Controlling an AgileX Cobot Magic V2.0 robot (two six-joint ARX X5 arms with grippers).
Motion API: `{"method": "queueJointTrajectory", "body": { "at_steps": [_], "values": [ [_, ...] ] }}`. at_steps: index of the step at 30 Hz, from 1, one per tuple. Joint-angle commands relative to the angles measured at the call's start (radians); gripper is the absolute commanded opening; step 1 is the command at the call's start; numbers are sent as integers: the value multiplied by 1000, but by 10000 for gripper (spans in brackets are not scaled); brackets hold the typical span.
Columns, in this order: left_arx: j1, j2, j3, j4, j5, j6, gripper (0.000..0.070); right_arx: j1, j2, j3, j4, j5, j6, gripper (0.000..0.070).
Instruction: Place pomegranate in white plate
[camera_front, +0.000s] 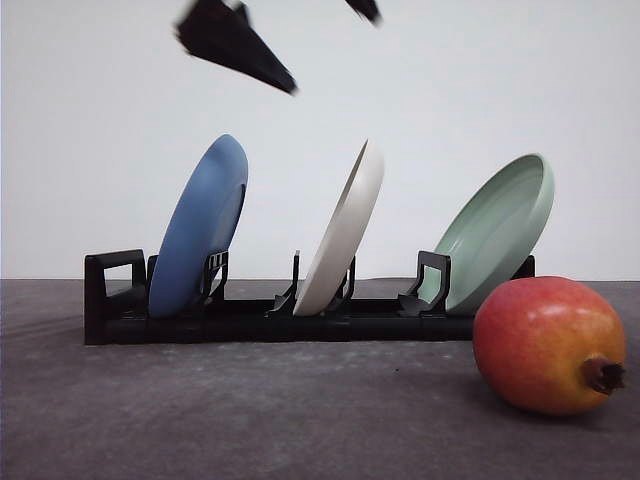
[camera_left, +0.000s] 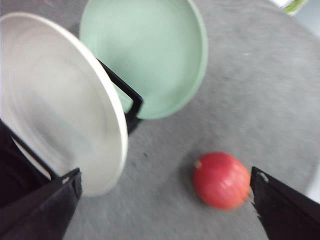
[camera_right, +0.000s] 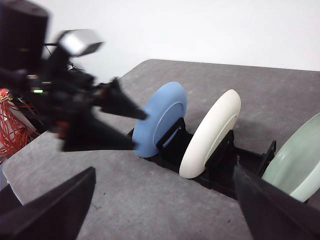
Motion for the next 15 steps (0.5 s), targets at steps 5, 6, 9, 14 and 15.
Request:
{"method": "queueJointTrajectory", "body": {
  "at_steps": [5,6,9,14,15],
  "values": [
    [-28,184,127,47,-89,1,635,0,3,19,3,-2,10,556],
    [-28,208,133,63,-98,0,635,0,3,19,3,-2,10,556],
    [-28,256,133,114,-113,-8,635,0,4,19,2,-2,10,556],
    [-28,310,133,173,-115,-7,635,0,4,19,-3,-2,10,556],
    [-28,319,133,185,-115,-7,635,0,4,19,-6,-2,10,556]
  ]
}}
